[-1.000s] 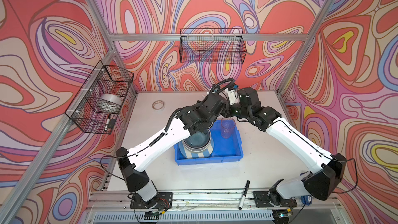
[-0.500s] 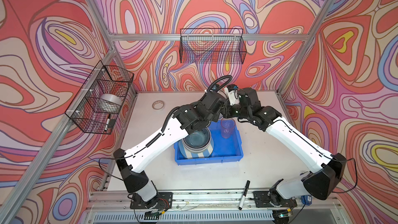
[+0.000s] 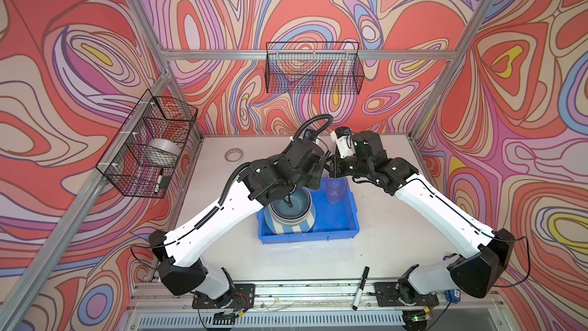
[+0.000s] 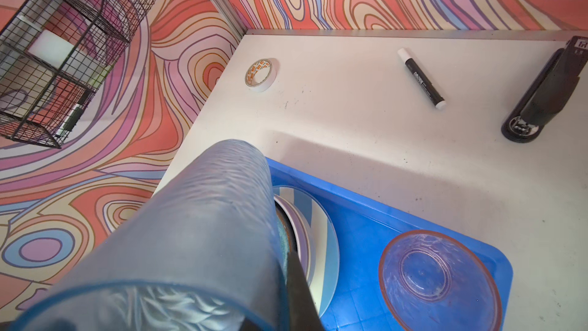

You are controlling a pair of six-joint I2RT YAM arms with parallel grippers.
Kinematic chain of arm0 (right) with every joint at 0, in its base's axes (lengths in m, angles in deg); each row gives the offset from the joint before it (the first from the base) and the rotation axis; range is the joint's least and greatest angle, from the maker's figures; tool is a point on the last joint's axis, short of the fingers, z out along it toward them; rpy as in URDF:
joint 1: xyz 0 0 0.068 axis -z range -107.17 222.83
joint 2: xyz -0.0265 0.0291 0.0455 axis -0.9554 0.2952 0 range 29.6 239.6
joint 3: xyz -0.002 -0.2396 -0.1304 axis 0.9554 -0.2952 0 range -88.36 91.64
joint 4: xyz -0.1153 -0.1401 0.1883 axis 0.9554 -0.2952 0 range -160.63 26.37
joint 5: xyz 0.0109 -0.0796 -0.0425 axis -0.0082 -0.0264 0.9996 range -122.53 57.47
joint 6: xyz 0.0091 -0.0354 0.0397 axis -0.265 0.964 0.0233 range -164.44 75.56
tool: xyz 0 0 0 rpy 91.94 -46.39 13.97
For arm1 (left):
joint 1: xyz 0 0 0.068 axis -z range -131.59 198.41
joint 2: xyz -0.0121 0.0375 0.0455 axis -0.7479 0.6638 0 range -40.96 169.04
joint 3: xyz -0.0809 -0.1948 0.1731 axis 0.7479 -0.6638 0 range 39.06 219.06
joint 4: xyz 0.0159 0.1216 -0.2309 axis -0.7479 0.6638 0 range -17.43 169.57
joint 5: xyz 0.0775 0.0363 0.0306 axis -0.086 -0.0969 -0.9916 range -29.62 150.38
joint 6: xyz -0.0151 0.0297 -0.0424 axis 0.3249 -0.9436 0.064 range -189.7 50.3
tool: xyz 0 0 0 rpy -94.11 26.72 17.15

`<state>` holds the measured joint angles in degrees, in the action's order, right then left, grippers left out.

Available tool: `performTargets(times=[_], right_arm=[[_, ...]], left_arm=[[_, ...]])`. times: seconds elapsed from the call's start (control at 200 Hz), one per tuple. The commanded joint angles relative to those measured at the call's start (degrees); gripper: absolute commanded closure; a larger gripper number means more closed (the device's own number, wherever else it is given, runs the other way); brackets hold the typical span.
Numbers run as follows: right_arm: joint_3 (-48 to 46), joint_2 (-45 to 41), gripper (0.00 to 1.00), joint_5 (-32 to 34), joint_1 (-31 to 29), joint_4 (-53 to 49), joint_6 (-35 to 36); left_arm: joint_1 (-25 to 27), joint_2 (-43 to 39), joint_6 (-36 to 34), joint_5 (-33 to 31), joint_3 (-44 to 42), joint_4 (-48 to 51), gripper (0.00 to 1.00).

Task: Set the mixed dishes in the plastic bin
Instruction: 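Open the left gripper and carry the tumbler to the bin's near corner with the right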

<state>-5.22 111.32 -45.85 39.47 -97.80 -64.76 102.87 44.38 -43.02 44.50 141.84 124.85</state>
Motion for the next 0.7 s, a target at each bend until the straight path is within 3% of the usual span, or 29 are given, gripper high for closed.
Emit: performTargets(times=[0.0,0.225,0.441,0.566,0.696], right_arm=[[0.5,-2.2,1.0,0.2,-0.1,-0.6,1.9],[2.0,-4.1,1.0,3.7,-0.1,-10.6,6.7],[3.5,-5.7,1.0,7.8,-0.1,-22.8,9.1],[4.1,-4.7,1.0,9.8,-0.1,-29.4,8.2],[4.7,-3.6,1.0,9.7,-0.2,-34.3,7.4]], left_arm=[[0.3,-4.1,1.9,4.3,-2.2,1.7,0.67],[0.2,-11.6,2.0,3.4,-7.3,2.5,0.63],[-1.4,-19.5,2.8,-7.9,-13.4,7.0,0.49],[-5.1,-23.2,2.6,-9.0,-17.2,8.8,0.41],[-11.7,-27.8,2.8,-7.5,-22.4,8.7,0.38]])
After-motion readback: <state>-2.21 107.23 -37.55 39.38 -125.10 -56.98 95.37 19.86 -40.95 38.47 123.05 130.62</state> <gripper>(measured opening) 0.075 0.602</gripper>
